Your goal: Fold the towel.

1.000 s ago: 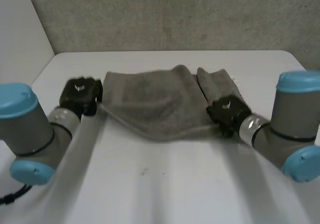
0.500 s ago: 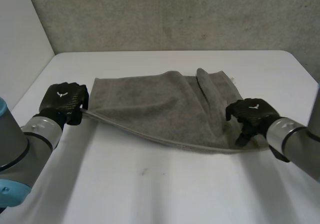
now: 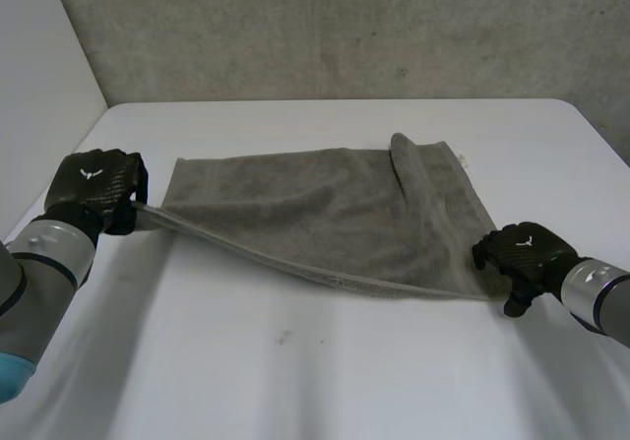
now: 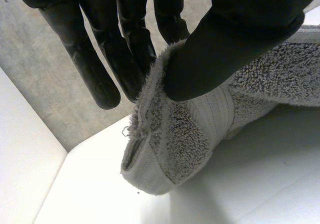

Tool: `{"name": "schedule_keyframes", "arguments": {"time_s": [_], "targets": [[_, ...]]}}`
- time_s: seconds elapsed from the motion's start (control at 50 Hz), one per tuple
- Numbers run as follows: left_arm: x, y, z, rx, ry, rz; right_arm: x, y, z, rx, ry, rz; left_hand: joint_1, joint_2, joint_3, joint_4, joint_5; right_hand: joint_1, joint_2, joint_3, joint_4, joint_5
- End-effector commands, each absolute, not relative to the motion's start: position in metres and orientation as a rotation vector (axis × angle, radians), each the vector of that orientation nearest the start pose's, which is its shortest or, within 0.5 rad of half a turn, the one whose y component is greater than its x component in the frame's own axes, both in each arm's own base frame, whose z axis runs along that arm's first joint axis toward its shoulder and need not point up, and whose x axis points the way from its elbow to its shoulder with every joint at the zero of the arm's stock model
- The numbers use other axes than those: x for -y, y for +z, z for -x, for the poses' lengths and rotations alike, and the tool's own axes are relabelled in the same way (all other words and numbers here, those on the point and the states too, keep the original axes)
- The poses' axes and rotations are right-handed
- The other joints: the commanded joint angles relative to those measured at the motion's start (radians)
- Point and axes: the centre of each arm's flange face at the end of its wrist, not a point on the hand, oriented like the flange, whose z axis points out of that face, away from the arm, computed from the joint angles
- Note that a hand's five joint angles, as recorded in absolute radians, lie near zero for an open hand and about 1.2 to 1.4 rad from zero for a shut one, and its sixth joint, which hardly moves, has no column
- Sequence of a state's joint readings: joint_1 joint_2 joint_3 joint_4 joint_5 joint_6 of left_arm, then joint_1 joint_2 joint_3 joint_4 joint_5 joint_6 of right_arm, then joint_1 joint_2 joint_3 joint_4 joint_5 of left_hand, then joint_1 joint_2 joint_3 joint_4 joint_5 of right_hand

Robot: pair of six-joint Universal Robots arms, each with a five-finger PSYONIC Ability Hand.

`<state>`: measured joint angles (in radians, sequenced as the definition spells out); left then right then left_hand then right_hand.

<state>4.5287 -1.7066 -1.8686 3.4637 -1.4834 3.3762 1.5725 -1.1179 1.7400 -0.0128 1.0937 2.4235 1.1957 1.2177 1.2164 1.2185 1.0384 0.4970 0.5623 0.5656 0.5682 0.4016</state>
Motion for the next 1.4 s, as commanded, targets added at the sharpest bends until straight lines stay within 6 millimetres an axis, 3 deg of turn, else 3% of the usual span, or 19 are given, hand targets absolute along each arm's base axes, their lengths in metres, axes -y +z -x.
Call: {"name": "schedule_keyframes", "arguments": {"time_s": [0.02,0.26,0.64,0.74,0.78,0.9,0.94,0.96,1.04,1.06,1.14,1.16,1.2,1.22,1.26,1.3,1.4], "targets": [[0.277,0.207,0.193,-2.298,-2.109,-0.583,0.304,0.122,-0.175,-2.344,-1.556,1.245,0.201,0.179,0.180,0.178,0.183,0.190,0.125,0.121,0.119,0.111],[0.277,0.207,0.193,-2.298,-2.109,-0.583,0.315,0.116,-0.176,-2.339,-1.587,1.240,0.201,0.179,0.180,0.178,0.183,0.296,0.230,0.227,0.224,0.216],[0.275,0.206,0.195,-2.304,-2.106,-0.589,0.340,0.128,-0.178,-2.314,-1.666,1.133,0.201,0.179,0.180,0.178,0.183,0.319,0.254,0.250,0.248,0.240],[0.273,0.203,0.195,-2.315,-2.097,-0.597,0.341,0.122,-0.181,-2.314,-1.646,1.140,0.201,0.179,0.180,0.178,0.183,0.495,0.430,0.427,0.424,0.416],[0.273,0.203,0.196,-2.315,-2.098,-0.599,0.341,0.118,-0.184,-2.316,-1.632,1.145,0.201,0.179,0.180,0.178,0.183,0.897,0.832,0.828,0.826,0.818],[0.273,0.203,0.195,-2.313,-2.097,-0.599,0.342,0.126,-0.184,-2.320,-1.653,1.131,0.201,0.179,0.180,0.178,0.183,0.899,0.834,0.831,0.828,0.820],[0.272,0.203,0.196,-2.314,-2.095,-0.602,0.339,0.146,-0.181,-2.334,-1.698,1.117,0.201,0.179,0.180,0.178,0.183,0.899,0.834,0.831,0.828,0.820],[0.272,0.203,0.196,-2.314,-2.092,-0.604,0.339,0.146,-0.181,-2.334,-1.698,1.117,0.201,0.179,0.180,0.178,0.183,0.899,0.834,0.831,0.828,0.820],[0.266,0.203,0.196,-2.347,-2.045,-0.629,0.321,0.184,-0.175,-2.397,-1.673,1.138,0.201,0.179,0.180,0.178,0.183,0.899,0.834,0.831,0.828,0.820],[0.266,0.203,0.196,-2.347,-2.045,-0.629,0.320,0.185,-0.175,-2.397,-1.673,1.138,0.201,0.179,0.180,0.178,0.183,0.899,0.834,0.831,0.828,0.820],[0.250,0.203,0.194,-2.434,-1.899,-0.686,0.286,0.206,-0.171,-2.475,-1.490,1.248,0.201,0.179,0.180,0.178,0.183,0.899,0.834,0.831,0.828,0.820],[0.250,0.203,0.194,-2.434,-1.898,-0.686,0.286,0.206,-0.171,-2.476,-1.490,1.248,0.201,0.179,0.180,0.178,0.183,0.899,0.834,0.831,0.828,0.820],[0.236,0.203,0.189,-2.480,-1.764,-0.753,0.261,0.216,-0.160,-2.546,-1.375,1.400,0.201,0.179,0.180,0.178,0.183,0.899,0.834,0.831,0.828,0.820],[0.236,0.203,0.189,-2.480,-1.763,-0.753,0.261,0.216,-0.160,-2.547,-1.375,1.401,0.201,0.179,0.180,0.178,0.183,0.899,0.834,0.831,0.828,0.820],[0.228,0.201,0.187,-2.496,-1.688,-0.801,0.240,0.217,-0.145,-2.615,-1.250,1.569,0.201,0.179,0.180,0.178,0.183,0.899,0.834,0.831,0.828,0.820],[0.208,0.197,0.183,-2.541,-1.524,-0.897,0.231,0.220,-0.142,-2.624,-1.225,1.637,0.201,0.179,0.180,0.178,0.183,0.899,0.834,0.831,0.828,0.820],[0.184,0.200,0.179,-2.559,-1.386,-1.009,0.217,0.227,-0.140,-2.600,-1.251,1.749,0.201,0.179,0.180,0.178,0.183,0.899,0.834,0.831,0.828,0.820]]}}
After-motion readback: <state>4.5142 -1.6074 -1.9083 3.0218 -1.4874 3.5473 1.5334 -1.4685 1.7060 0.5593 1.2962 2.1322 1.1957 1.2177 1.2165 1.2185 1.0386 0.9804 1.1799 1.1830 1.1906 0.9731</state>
